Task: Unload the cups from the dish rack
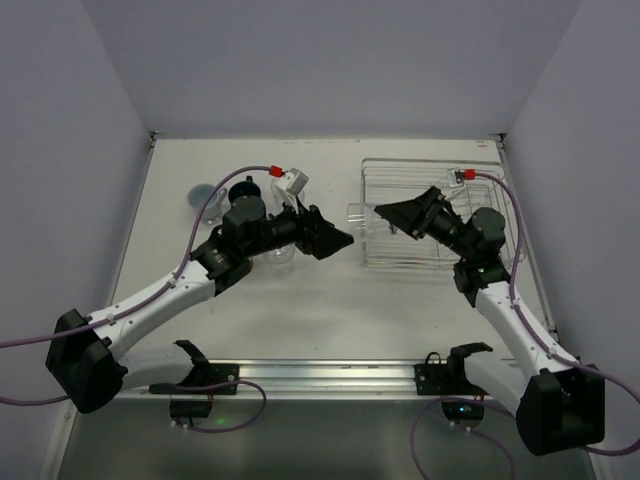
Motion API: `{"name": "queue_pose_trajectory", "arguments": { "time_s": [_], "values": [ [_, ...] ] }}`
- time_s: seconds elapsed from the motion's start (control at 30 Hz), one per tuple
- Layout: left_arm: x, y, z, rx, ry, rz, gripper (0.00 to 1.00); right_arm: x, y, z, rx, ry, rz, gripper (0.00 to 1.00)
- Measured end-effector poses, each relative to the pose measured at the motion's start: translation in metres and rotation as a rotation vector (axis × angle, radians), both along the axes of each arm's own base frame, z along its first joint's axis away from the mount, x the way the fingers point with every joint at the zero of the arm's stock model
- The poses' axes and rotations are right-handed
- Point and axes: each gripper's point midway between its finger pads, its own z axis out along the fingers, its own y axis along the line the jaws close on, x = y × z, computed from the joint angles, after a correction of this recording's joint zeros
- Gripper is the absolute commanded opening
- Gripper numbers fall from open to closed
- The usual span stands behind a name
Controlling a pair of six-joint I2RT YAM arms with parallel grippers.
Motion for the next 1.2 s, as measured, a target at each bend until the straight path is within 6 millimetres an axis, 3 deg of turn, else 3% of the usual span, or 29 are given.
{"name": "queue_pose_trajectory", "arguments": {
  "time_s": [0.17, 0.3, 0.37, 0.47, 0.5, 0.57, 0.6, 0.63, 0.77, 0.9, 1.2],
  "values": [
    [-0.001, -0.012, 0.011, -0.076, 0.014, -0.044, 0.77, -0.006, 0.010, 0.004, 0.035, 0.000, 0.068, 0.18],
    [-0.003, -0.018, 0.026, -0.140, 0.000, -0.073, 0.53, -0.013, 0.027, -0.001, 0.060, 0.017, 0.146, 0.18],
    [-0.003, -0.019, 0.028, -0.153, 0.006, -0.078, 0.46, -0.015, 0.036, -0.002, 0.077, 0.027, 0.174, 0.18],
    [0.000, -0.021, 0.024, -0.156, 0.025, -0.071, 0.24, -0.018, 0.048, -0.002, 0.098, 0.029, 0.218, 0.18],
    [0.001, -0.021, 0.023, -0.156, 0.033, -0.071, 0.11, -0.019, 0.051, -0.001, 0.106, 0.027, 0.228, 0.18],
    [-0.003, -0.021, 0.027, -0.175, 0.043, -0.084, 0.00, -0.015, 0.053, -0.002, 0.122, 0.023, 0.230, 0.27],
    [-0.006, -0.021, 0.030, -0.180, 0.040, -0.096, 0.00, -0.012, 0.054, -0.002, 0.131, 0.026, 0.226, 0.36],
    [-0.008, -0.020, 0.030, -0.173, 0.034, -0.092, 0.00, -0.010, 0.055, -0.003, 0.139, 0.031, 0.225, 0.59],
    [-0.006, -0.013, 0.019, -0.107, 0.022, -0.044, 0.00, -0.012, 0.061, -0.015, 0.142, 0.062, 0.234, 0.99],
    [0.008, 0.004, 0.014, -0.013, -0.025, 0.063, 0.00, -0.017, 0.066, -0.034, 0.090, 0.096, 0.250, 0.99],
    [0.036, 0.058, 0.029, 0.283, -0.122, 0.308, 0.00, -0.023, 0.059, -0.067, -0.072, 0.109, 0.226, 0.99]
  ]
}}
